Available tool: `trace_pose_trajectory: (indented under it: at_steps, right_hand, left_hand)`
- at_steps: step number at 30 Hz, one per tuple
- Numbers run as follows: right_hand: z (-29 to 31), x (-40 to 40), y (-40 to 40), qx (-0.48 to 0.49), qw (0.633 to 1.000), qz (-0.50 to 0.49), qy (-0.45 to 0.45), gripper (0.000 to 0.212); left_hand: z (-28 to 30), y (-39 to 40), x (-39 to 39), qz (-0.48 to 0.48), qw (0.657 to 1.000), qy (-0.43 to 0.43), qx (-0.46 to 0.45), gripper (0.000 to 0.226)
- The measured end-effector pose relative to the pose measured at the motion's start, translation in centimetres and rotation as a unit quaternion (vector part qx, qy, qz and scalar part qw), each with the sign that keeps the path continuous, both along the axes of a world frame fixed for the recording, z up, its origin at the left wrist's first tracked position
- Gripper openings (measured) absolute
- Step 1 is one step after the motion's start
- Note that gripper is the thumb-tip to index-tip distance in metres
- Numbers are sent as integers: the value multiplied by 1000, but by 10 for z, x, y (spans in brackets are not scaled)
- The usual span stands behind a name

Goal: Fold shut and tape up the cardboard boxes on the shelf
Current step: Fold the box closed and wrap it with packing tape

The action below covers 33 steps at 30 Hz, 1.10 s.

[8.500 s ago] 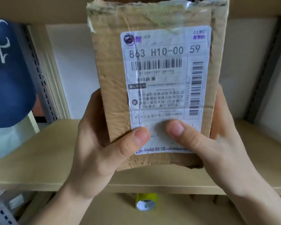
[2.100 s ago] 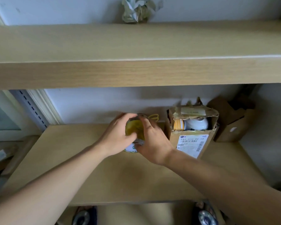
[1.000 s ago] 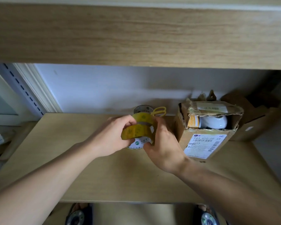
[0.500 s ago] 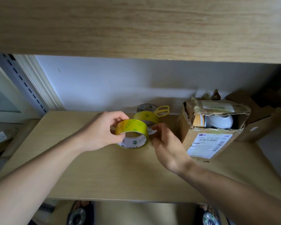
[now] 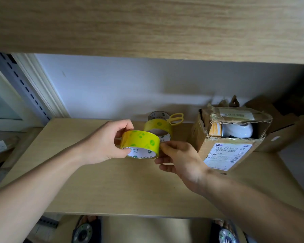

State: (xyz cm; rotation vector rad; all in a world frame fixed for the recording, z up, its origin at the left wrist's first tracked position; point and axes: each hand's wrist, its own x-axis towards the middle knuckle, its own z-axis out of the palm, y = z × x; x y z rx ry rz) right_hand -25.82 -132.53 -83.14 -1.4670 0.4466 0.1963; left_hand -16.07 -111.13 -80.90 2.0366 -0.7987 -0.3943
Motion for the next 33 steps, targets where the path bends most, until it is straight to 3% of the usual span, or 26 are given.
trace_pose_trajectory:
  at_steps: [5,10,17,21,28,33]
  right_hand:
    - [0,-3,6,5,998,-51,-35,10]
    - [2,-3,14,-86,991,-40,-100,14]
    - [6,8,7,-184,971,-24,-148,14]
    - [12,9,6,-254,949,5,-185,9]
    - [25,0,11,-303,927,37,-219,12]
    - [21,5,9,-325,920,25,-219,8]
  left_hand:
    - [3,-3,-6,-29,999,-30,31,38]
    - [-1,-10,-13,-60,997,-30,42,32]
    - [-2,-11,-17,-60,995,83,-13,41]
    - [4,-17,-25,-85,984,147,-45,57]
    - [4,-28,-31,-58,972,213,-81,23]
    - [0,-33,-33,-7,968,234,-95,18]
